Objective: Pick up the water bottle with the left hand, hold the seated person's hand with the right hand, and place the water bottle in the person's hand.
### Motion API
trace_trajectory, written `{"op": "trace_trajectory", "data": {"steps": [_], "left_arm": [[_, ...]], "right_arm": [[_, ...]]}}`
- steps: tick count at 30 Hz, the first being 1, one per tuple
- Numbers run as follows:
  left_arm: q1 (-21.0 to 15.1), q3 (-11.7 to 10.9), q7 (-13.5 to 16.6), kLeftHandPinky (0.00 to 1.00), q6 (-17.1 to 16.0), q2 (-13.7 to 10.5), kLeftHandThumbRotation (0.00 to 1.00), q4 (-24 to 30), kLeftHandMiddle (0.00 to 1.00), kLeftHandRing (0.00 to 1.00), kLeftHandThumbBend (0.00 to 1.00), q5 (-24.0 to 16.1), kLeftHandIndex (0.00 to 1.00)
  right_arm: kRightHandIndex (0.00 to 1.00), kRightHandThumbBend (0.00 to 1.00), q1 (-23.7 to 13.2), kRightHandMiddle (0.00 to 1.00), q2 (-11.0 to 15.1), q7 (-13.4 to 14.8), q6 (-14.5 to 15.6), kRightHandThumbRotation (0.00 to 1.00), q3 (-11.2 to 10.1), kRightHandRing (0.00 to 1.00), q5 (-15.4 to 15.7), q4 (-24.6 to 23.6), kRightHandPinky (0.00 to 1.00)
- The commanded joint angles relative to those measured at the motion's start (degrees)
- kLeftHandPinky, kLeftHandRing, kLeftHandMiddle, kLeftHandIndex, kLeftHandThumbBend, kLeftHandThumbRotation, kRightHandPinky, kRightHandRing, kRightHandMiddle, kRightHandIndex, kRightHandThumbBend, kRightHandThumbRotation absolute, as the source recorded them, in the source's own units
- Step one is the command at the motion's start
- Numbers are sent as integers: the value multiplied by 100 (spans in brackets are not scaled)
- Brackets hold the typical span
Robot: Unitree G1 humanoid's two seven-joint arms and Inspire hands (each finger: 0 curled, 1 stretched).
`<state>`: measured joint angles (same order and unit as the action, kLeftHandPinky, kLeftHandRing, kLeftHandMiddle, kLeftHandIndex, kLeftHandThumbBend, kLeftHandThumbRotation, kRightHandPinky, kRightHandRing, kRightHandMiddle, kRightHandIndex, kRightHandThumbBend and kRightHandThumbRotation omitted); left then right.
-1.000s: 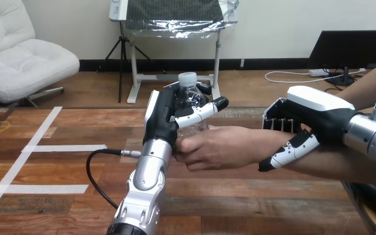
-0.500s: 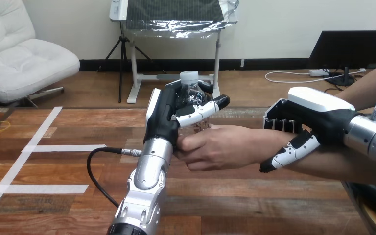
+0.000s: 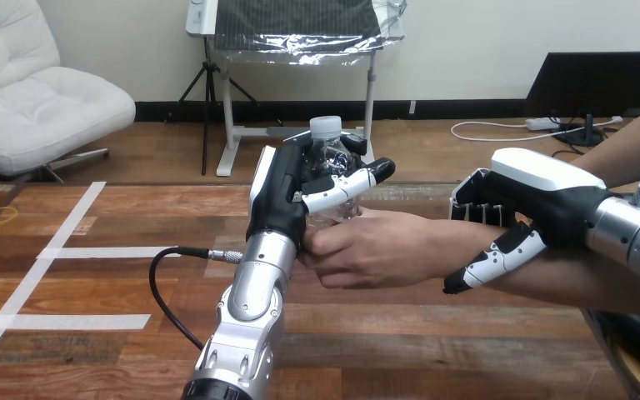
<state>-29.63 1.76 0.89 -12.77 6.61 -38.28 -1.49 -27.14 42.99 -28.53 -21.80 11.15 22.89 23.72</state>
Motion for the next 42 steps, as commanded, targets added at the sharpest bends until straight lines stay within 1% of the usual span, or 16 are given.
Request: {"op": "trace_trajectory", "data": {"steps": [1,3,5,6,7,10,11,12,13,15,19,22,27,31,35,42], "left_arm": [[-173,174,-248,33,-164,293,12,388,47,41,73,116,50],[-147,195,-283,35,-106,260,21,449,50,44,75,124,53],[-124,212,-305,39,-60,234,32,502,55,49,78,125,58],[-91,222,-321,41,-38,208,36,558,56,50,80,117,60],[-68,226,-331,48,-27,193,47,595,62,57,84,112,66],[-12,241,-321,56,-60,144,59,665,68,64,89,46,72],[16,252,-299,63,-108,108,68,690,72,69,92,-7,76],[36,260,-285,63,-140,84,68,709,72,69,92,-43,76],[48,265,-278,68,-154,70,73,722,74,72,92,-61,78],[83,267,-276,72,-173,22,78,769,76,75,92,-98,80],[149,270,-280,82,-120,-41,85,894,80,81,95,-139,83],[193,270,-237,90,-223,-90,91,933,82,85,98,-202,84],[270,214,-222,94,-283,-118,96,1027,82,86,99,-192,84],[305,192,-246,95,-368,-156,99,1061,83,86,99,-170,84],[346,151,-262,94,-466,-180,100,1079,83,86,98,-122,84],[400,118,-305,90,-527,-216,100,1117,83,85,97,-62,83]], "right_arm": [[43,89,-40,39,-43,-54,132,35,-2,33,-38,155,28],[44,89,-39,39,-37,-154,220,37,-3,33,-75,118,28],[46,90,-38,41,-32,-233,287,39,-5,34,-104,89,29],[46,90,-41,41,-25,-348,343,40,-9,34,-166,68,29],[50,93,-43,44,-20,-425,379,44,-12,38,-208,54,32],[55,95,-48,48,-1,-653,492,49,-23,42,-321,8,35],[58,98,-46,52,7,-782,568,54,-37,45,-394,-24,39],[58,98,-44,52,13,-870,621,54,-47,45,-444,-48,39],[62,99,-41,55,15,-919,654,57,-55,49,-473,-64,42],[64,99,-35,57,37,-1037,739,59,-59,52,-513,-122,44],[69,100,-6,63,62,-1185,893,63,-85,58,-574,-228,51],[73,100,41,68,74,-1232,948,66,-125,63,-631,-302,56],[76,100,88,72,97,-1366,1005,69,-178,67,-732,-354,60],[79,100,120,75,121,-1423,1039,72,-205,71,-782,-395,64],[81,100,184,77,141,-1441,1150,74,-254,72,-813,-503,65],[86,100,310,78,141,-1359,1203,77,-362,72,-870,-622,64]]}}
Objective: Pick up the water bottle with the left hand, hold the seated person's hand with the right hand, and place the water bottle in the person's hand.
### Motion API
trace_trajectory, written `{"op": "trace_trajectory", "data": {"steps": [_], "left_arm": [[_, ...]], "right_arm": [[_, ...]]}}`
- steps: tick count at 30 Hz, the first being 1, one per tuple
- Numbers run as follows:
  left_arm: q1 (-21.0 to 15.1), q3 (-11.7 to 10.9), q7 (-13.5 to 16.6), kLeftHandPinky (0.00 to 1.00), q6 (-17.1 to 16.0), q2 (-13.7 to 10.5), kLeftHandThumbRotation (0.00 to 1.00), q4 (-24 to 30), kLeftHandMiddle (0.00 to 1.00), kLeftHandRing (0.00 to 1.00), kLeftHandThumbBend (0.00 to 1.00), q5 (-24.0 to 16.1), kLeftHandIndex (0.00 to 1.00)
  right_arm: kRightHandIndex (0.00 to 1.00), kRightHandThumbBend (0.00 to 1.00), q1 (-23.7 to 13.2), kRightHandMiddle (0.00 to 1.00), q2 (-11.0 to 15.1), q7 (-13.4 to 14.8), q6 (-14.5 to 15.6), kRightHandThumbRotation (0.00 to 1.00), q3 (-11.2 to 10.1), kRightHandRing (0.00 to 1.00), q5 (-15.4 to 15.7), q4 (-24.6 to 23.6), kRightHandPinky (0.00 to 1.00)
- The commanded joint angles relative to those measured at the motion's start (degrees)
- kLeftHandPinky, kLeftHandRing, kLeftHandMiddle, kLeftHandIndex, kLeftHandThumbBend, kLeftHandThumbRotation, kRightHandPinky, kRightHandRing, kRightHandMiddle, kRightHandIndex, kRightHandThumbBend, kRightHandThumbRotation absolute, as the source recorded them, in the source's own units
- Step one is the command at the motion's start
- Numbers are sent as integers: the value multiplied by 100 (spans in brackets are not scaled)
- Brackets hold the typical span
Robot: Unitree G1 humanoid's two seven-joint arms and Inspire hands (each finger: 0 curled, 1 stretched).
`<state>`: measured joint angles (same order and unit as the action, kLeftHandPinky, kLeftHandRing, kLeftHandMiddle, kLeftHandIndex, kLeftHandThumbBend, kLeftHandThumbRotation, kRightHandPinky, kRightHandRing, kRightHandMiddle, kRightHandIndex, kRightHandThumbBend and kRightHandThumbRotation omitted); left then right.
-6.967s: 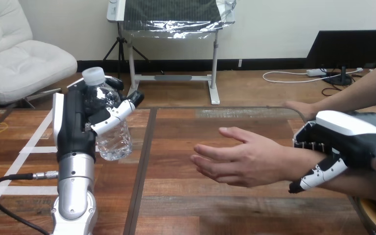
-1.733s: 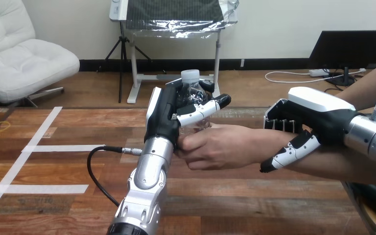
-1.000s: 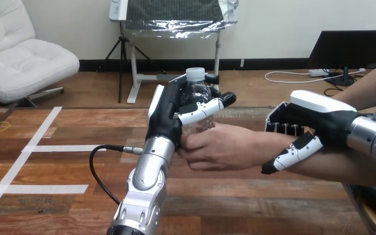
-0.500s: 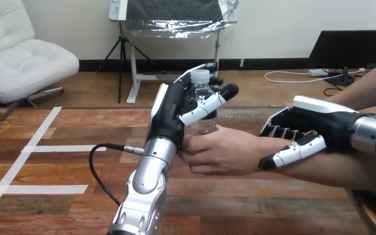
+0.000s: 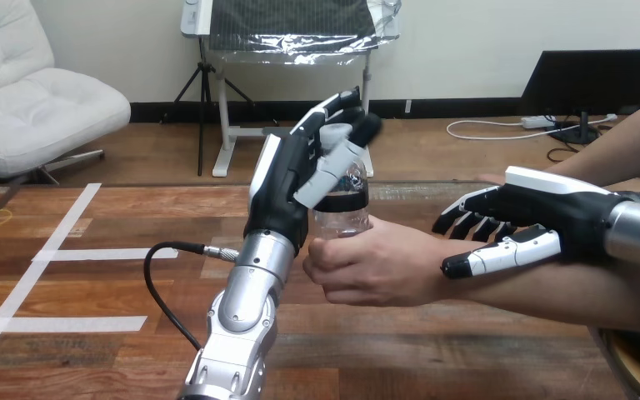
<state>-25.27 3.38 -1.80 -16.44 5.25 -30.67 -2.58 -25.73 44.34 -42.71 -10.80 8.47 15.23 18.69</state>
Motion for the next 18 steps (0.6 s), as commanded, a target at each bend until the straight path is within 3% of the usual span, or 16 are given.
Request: {"op": "trace_trajectory", "data": {"steps": [1,13,18], "left_arm": [[-31,-47,-42,89,-161,-84,100,359,83,85,97,53,83],[106,-50,-8,87,-115,-79,100,520,83,84,96,57,83],[163,-26,23,88,-116,-101,100,582,83,85,97,2,84]], "right_arm": [[86,100,182,78,7,65,120,77,-105,72,-102,-136,63],[92,100,390,81,-16,181,106,83,-292,73,-293,-269,62],[91,100,495,83,-28,402,42,86,-351,75,-231,-322,64]]}}
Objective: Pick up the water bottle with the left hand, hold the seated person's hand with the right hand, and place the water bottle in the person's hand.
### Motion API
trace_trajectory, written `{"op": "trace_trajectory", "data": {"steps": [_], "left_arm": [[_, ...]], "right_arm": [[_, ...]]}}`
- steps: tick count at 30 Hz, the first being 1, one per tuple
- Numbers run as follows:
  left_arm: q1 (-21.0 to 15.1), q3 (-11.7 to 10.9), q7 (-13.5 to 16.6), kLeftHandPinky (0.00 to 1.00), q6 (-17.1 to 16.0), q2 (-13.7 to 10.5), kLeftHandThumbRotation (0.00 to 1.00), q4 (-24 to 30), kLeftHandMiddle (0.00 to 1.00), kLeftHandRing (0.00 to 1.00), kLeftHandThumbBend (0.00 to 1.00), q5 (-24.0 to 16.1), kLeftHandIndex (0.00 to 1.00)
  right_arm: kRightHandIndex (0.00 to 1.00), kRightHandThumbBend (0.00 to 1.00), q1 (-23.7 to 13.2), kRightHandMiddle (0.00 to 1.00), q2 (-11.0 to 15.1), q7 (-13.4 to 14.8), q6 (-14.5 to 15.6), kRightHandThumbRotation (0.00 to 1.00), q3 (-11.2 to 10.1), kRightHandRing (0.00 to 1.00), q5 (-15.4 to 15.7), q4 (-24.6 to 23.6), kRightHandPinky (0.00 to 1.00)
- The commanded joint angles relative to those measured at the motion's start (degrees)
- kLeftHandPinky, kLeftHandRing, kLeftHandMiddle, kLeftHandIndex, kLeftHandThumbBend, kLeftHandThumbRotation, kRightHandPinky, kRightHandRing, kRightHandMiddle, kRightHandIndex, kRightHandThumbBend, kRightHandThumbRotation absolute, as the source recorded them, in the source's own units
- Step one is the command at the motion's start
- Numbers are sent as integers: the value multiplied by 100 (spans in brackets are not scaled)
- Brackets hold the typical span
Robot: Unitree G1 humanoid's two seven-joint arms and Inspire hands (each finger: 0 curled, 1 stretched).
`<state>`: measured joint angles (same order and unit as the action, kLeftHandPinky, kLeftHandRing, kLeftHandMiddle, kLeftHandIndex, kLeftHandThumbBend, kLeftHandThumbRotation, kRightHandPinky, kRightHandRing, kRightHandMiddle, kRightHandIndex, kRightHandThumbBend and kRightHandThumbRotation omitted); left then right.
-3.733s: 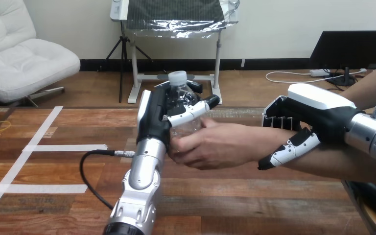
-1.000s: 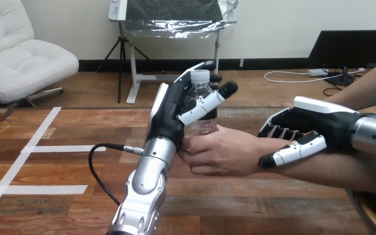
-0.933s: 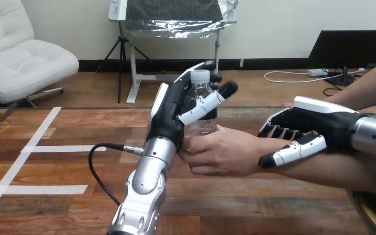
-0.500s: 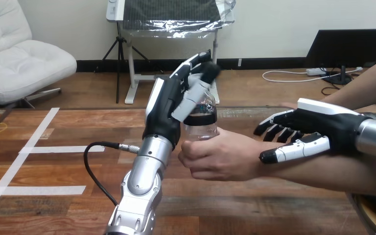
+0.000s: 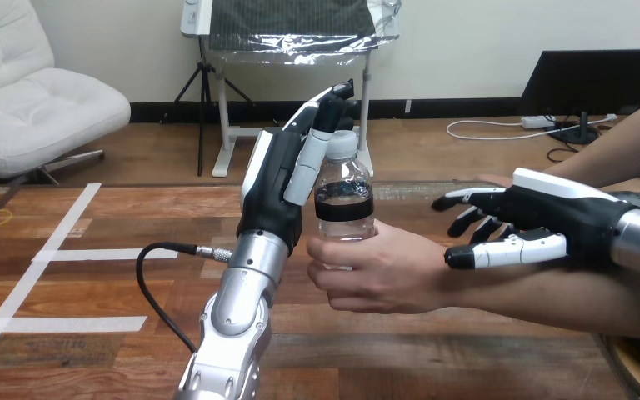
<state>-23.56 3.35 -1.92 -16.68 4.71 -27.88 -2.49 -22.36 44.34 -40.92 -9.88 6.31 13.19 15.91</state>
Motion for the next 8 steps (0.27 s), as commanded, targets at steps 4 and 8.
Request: {"op": "trace_trajectory", "data": {"steps": [4,8], "left_arm": [[32,-16,44,89,-99,-49,100,346,84,86,97,-18,84],[81,-8,53,90,-122,-54,100,389,85,87,99,-35,85]], "right_arm": [[90,100,265,82,-63,579,-191,91,-182,75,102,-92,65],[87,100,444,82,-185,1108,-286,97,-279,75,206,-195,63]]}}
